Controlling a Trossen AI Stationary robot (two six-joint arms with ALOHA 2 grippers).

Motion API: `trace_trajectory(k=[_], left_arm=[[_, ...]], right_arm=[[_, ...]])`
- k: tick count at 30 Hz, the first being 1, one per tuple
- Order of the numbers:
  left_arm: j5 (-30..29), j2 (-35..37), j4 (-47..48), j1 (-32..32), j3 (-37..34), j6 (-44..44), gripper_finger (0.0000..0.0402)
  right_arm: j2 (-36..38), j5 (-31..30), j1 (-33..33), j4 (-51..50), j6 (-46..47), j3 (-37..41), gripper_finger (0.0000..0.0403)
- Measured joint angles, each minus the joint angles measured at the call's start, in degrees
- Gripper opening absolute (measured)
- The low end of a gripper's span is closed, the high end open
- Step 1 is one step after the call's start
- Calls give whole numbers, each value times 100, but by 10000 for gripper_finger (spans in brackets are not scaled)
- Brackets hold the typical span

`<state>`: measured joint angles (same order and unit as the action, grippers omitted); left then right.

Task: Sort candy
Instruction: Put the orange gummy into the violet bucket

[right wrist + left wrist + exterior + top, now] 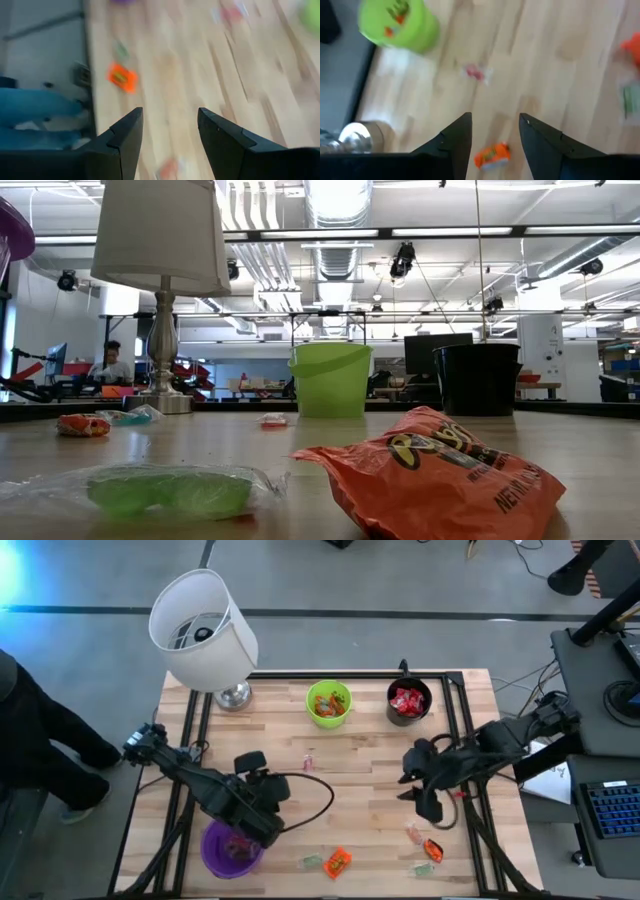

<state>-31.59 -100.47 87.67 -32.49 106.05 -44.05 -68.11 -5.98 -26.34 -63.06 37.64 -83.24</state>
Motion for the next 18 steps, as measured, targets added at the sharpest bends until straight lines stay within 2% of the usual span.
trace_trajectory(k=[6, 13, 18], left_arm=[[-356, 17, 232, -3, 525, 148, 146], [-355, 24, 227, -9, 962, 1096, 146], [-356, 34, 227, -9, 1015, 1879, 146]], right_arm=[[-426, -20, -155, -698, 1274, 195, 180], [-1070, -2, -289, -688, 2536, 560, 180], [-1544, 5, -329, -692, 3805, 755, 180]])
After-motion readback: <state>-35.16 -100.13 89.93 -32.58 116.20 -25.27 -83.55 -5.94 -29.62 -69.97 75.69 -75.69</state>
